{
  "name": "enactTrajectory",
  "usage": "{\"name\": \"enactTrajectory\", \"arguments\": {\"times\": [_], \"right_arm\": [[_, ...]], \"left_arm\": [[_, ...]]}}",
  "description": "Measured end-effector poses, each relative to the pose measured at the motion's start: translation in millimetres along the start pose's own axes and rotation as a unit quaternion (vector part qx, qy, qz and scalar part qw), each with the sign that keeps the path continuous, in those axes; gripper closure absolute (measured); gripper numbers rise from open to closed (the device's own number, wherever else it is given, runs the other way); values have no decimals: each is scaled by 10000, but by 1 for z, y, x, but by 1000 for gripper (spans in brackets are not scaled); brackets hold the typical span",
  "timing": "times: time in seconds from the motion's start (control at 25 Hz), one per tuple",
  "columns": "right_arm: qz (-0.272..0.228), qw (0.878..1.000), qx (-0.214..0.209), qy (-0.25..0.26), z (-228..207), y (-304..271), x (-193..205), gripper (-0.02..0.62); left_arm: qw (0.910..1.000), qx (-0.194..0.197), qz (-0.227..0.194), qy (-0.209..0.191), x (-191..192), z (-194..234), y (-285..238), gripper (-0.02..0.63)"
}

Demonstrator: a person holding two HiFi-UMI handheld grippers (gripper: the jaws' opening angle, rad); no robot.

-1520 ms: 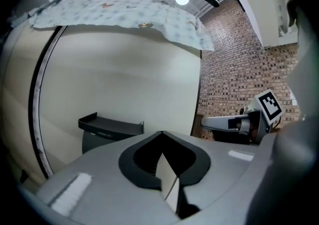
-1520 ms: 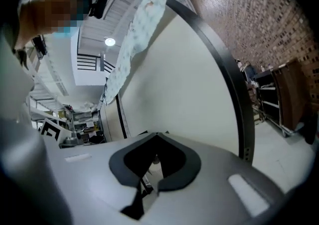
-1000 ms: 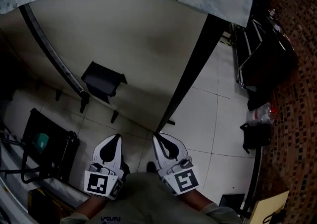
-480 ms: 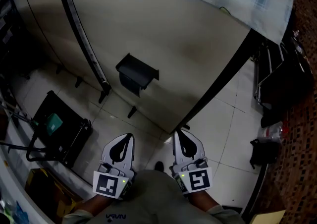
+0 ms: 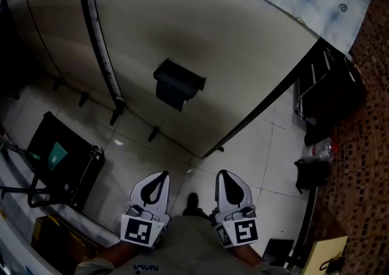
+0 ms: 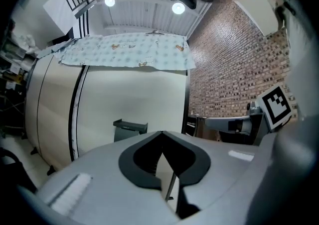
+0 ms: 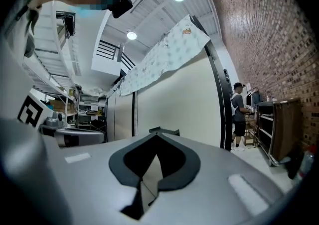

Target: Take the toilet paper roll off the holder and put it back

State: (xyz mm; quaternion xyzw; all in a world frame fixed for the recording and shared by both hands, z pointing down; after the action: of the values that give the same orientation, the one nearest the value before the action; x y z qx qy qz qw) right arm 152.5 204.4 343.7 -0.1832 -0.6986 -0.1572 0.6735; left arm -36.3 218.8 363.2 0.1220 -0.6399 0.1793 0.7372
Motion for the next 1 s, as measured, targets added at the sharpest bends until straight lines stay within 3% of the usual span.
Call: {"name": "enactTrajectory", "arguments": {"times": [0.28, 1.0], "right_arm": [[63, 9999, 101, 76, 18, 26, 17, 592], [-13, 9996, -255, -128, -42, 65, 24, 592]], "left_arm": [[9996, 240, -57, -151, 10, -11, 8, 598], [9987, 280, 116, -411, 23, -93, -29, 598]]}}
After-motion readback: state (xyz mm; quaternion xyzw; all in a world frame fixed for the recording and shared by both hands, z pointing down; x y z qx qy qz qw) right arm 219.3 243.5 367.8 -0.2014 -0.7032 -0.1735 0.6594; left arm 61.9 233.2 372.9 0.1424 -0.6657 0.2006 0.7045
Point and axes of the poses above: the fingertips, and each gripper's own axes: y backward along the fingers, z to its left, x out of its underside, the point moved 6 cm from there along y, backward along the fingers, and after that the axes turned 2 degrees about -z, right-handed, at the moved point
